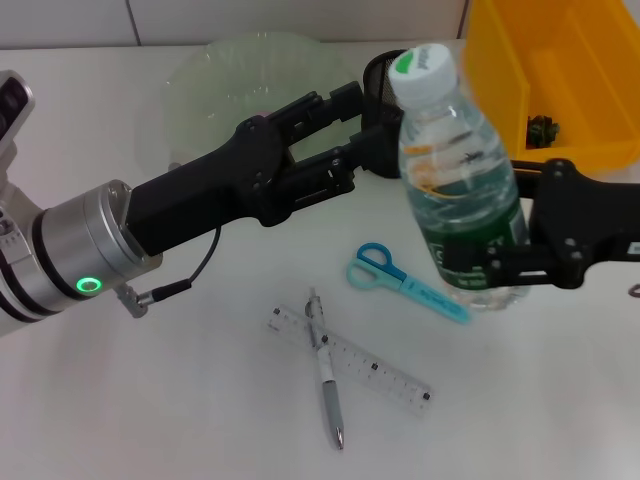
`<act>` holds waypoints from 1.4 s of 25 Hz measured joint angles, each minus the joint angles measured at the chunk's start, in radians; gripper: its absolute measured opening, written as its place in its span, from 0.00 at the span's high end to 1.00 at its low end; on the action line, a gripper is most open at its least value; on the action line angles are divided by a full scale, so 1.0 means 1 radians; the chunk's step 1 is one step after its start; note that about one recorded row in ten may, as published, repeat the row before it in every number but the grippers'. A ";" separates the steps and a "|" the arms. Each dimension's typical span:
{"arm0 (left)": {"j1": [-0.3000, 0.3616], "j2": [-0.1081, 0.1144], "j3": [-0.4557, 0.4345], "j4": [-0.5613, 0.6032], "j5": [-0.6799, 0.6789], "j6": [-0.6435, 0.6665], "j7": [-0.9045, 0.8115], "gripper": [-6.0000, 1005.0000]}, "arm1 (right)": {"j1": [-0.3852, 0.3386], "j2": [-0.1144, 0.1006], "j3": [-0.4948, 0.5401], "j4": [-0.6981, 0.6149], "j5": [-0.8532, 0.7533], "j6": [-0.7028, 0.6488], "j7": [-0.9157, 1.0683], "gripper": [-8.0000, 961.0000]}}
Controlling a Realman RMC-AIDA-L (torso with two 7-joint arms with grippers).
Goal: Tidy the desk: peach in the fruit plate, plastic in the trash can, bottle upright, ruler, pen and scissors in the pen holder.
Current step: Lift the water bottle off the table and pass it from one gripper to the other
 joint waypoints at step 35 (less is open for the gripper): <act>-0.010 0.000 0.003 0.005 -0.004 0.022 0.006 0.37 | 0.096 0.003 -0.117 0.125 0.005 0.066 -0.012 0.14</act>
